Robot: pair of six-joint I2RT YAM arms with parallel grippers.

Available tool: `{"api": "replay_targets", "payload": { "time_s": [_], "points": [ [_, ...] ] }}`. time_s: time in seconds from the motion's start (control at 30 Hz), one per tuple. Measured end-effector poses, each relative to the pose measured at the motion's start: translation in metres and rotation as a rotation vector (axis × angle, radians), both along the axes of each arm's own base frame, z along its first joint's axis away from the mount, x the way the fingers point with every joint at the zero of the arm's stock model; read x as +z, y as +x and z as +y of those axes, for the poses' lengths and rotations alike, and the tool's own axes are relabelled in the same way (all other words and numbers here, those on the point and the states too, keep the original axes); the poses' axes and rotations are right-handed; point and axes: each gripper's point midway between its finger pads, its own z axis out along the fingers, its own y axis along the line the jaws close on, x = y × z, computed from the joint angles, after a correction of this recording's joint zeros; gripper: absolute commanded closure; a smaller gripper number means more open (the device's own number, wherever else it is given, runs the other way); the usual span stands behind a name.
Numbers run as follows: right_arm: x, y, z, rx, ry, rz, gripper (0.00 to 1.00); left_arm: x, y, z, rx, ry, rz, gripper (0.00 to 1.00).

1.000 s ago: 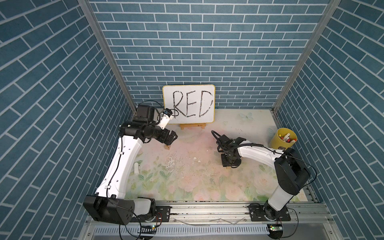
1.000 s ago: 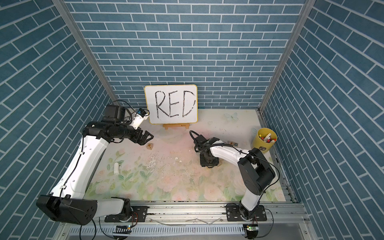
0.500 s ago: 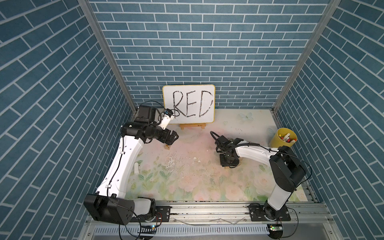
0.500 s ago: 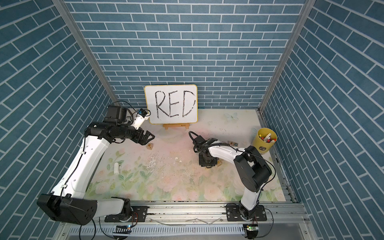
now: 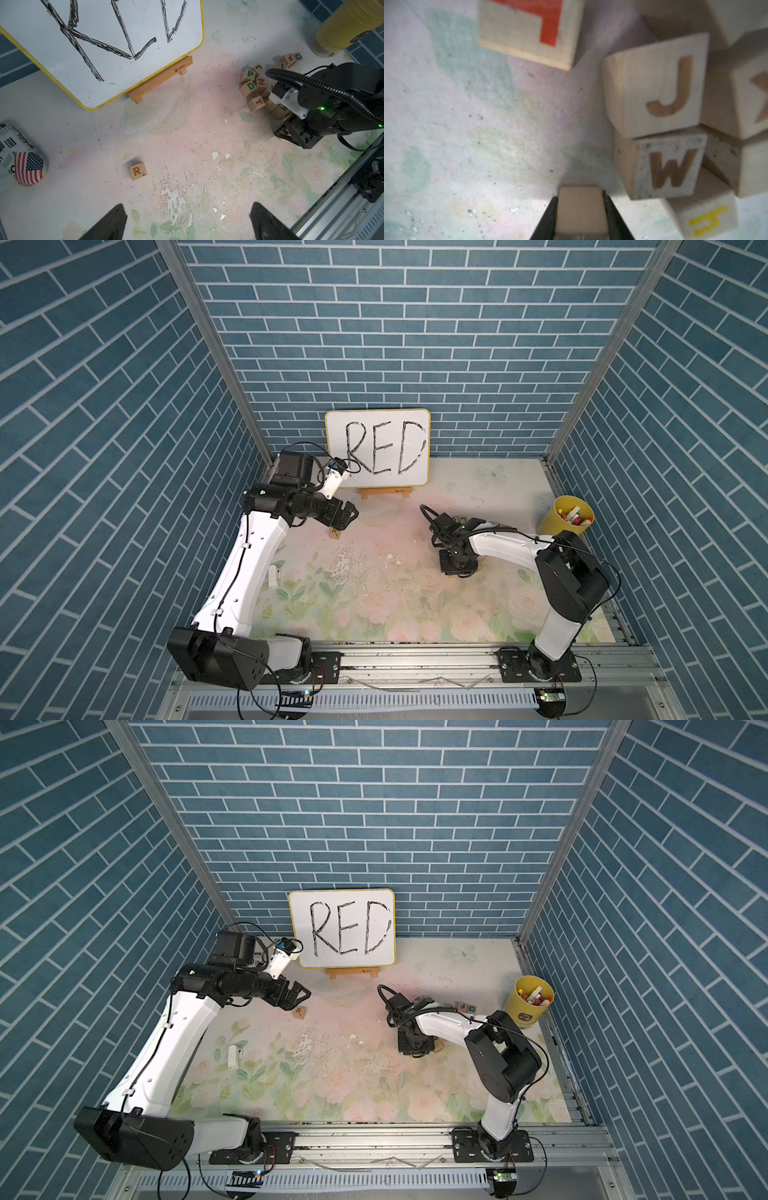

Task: Assemble the uppercase word "red" with letter blocks
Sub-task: Pick up the letter block from the center of the board, then place the letter block at the center of the board.

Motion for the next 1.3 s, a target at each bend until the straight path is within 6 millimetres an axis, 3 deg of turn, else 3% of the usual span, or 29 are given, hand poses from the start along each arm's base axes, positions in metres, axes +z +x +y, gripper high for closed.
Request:
{"api": "replay_targets", "payload": {
  "time_s": [0.17, 0.27, 0.43, 0.53, 0.8, 1.0, 1.1, 1.3],
  "points": [
    [0.003, 0.0, 0.003, 0.01, 0.008, 0.003, 0.77, 0.001, 0.0, 0.003, 0.004, 0.021, -0.012, 0.05],
    [0.014, 0.006, 0.014, 0.029, 0.03, -0.012, 0.78, 0.007, -0.004, 0.009, 0.007, 0.051, -0.043, 0.04],
    [0.045, 0.038, 0.058, 0.094, 0.117, -0.076, 0.78, 0.02, -0.016, 0.016, 0.003, 0.086, -0.098, 0.01],
    [0.051, 0.054, 0.083, 0.131, 0.149, -0.088, 0.78, 0.022, -0.021, 0.019, 0.005, 0.102, -0.106, 0.01],
    [0.025, 0.068, 0.13, 0.226, 0.147, -0.032, 0.76, 0.02, -0.027, 0.022, -0.01, 0.127, -0.093, 0.01],
    [0.006, 0.062, 0.139, 0.257, 0.128, 0.024, 0.75, 0.018, -0.031, 0.022, -0.024, 0.137, -0.078, 0.01],
    [0.006, 0.062, 0.14, 0.263, 0.125, 0.029, 0.74, 0.018, -0.032, 0.022, -0.03, 0.138, -0.079, 0.01],
    [0.005, 0.061, 0.14, 0.267, 0.115, 0.034, 0.59, 0.017, -0.032, 0.02, -0.042, 0.136, -0.076, 0.01]
  ]
}}
